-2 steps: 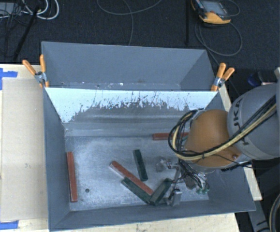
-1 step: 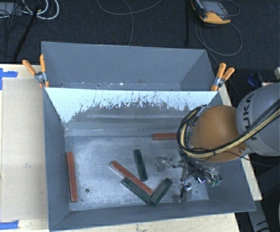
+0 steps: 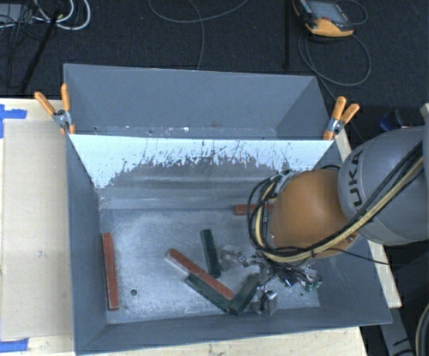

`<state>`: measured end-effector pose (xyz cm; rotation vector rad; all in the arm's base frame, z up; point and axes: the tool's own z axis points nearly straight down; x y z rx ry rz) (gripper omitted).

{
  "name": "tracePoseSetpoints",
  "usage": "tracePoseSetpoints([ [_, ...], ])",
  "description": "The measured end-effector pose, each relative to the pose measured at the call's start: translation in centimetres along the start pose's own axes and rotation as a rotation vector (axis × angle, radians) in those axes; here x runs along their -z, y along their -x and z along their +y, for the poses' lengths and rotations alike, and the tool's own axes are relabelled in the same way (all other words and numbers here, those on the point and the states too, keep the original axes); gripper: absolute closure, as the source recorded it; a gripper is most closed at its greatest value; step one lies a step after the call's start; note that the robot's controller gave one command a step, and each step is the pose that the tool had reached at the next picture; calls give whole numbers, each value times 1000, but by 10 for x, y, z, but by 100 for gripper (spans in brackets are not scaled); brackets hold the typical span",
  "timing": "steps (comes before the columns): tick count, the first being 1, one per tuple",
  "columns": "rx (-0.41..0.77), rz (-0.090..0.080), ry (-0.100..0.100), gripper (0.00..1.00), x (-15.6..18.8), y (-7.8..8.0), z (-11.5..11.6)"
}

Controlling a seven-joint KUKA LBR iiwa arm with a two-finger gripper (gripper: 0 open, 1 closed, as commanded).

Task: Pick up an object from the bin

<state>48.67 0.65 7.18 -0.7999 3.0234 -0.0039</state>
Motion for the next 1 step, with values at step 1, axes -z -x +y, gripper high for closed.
tracePoseSetpoints([
  [1, 1, 13, 7, 100, -3, -4, 2],
])
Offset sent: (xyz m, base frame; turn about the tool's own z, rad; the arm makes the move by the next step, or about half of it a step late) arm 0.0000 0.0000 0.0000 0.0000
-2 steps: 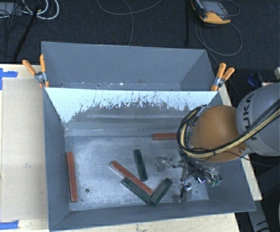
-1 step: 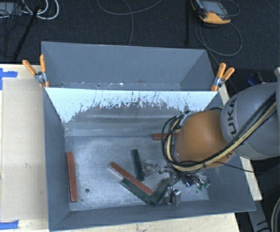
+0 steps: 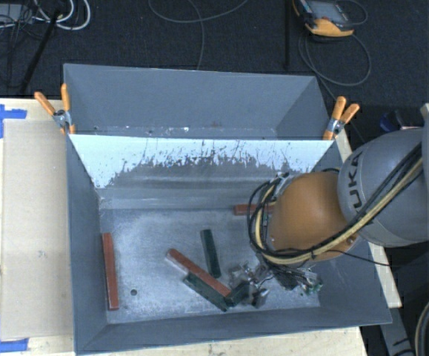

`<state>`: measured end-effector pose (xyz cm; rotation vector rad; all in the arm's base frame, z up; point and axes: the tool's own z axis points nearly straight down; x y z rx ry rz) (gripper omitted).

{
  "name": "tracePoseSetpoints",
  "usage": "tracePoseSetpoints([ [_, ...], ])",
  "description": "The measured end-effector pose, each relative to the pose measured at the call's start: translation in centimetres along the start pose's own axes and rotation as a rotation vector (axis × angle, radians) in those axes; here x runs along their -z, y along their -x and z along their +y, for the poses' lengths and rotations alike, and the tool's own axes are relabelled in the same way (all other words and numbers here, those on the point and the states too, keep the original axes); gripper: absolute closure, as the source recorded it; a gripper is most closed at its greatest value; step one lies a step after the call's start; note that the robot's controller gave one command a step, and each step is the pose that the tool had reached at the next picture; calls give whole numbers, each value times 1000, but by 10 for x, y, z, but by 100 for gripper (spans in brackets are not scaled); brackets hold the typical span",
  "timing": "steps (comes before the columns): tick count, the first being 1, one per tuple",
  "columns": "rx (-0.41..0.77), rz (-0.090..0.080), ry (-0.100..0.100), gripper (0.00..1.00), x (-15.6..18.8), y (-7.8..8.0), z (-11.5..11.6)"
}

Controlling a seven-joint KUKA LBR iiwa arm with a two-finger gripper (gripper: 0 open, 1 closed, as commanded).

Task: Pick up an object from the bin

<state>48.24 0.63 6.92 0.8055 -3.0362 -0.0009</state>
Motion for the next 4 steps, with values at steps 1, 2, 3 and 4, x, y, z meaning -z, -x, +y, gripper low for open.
tracePoseSetpoints([
  [1, -97, -8, -5, 100, 171, -7, -17],
  [2, -98, -1, 0, 0, 167, -9, -17],
  [3, 40, 7, 5, 0, 50, 10, 13],
  [4, 150, 1, 0, 0, -2, 24, -33],
])
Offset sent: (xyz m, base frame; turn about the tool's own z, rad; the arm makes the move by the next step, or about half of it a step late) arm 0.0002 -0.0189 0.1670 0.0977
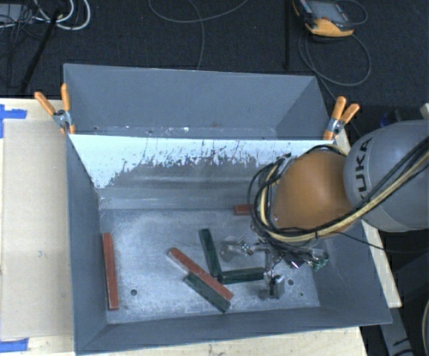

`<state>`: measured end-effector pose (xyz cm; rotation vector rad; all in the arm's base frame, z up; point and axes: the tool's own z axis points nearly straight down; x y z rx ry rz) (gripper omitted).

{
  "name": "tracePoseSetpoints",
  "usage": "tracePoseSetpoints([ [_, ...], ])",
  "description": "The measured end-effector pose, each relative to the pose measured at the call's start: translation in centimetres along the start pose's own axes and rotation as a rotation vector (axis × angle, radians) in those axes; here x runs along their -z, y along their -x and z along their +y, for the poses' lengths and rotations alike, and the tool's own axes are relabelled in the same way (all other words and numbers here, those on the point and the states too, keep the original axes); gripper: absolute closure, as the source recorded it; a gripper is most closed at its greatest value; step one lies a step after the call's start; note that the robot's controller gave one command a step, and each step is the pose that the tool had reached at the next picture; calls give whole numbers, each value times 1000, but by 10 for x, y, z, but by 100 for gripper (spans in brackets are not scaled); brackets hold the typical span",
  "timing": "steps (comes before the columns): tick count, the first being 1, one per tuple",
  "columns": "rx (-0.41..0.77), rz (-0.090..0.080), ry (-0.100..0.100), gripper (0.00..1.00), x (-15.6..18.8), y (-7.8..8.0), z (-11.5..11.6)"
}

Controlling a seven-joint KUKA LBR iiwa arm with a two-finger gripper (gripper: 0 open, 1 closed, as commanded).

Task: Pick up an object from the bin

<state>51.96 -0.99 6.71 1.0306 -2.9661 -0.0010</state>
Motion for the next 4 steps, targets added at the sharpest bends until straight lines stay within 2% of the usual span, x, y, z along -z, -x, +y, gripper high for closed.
tracePoseSetpoints([
  [1, 0, -1, 0, 100, 2, 1, 1],
  [2, 84, -8, -6, 100, 156, 12, 9],
  [3, 80, -2, 0, 0, 151, 10, 9],
  [4, 234, 2, 5, 0, 55, 50, 33],
])
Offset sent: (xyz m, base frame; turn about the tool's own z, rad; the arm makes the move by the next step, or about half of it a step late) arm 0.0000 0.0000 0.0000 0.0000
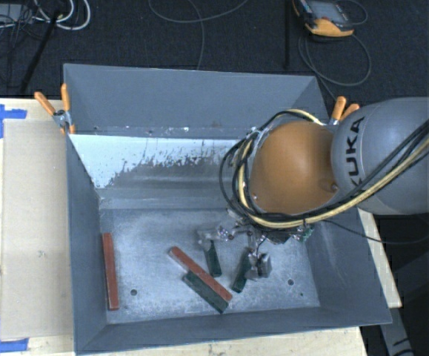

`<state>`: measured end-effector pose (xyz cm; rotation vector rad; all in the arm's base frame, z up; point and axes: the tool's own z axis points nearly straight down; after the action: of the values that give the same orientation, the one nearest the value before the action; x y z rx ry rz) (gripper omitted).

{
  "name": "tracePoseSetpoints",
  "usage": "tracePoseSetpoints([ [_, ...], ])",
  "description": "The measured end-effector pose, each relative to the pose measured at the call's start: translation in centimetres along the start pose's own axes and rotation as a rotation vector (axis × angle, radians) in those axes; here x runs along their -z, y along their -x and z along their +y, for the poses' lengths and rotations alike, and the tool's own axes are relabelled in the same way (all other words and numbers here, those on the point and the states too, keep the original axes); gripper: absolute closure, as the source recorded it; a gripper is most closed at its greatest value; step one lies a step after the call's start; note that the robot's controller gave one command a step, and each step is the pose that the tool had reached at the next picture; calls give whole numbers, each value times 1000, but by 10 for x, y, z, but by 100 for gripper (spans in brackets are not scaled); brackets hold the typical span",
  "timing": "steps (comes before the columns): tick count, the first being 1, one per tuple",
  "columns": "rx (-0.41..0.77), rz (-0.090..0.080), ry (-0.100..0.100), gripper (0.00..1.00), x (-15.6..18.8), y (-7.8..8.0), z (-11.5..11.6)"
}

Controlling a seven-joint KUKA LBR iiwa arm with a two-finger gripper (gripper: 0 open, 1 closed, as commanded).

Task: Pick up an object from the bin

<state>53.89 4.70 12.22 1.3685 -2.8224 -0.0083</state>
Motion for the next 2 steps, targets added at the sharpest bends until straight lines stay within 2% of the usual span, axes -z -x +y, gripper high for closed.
tracePoseSetpoints([
  [1, 508, -5, -7, 0, -52, -15, -46],
  [2, 503, -2, -6, 100, -52, -16, -46],
])
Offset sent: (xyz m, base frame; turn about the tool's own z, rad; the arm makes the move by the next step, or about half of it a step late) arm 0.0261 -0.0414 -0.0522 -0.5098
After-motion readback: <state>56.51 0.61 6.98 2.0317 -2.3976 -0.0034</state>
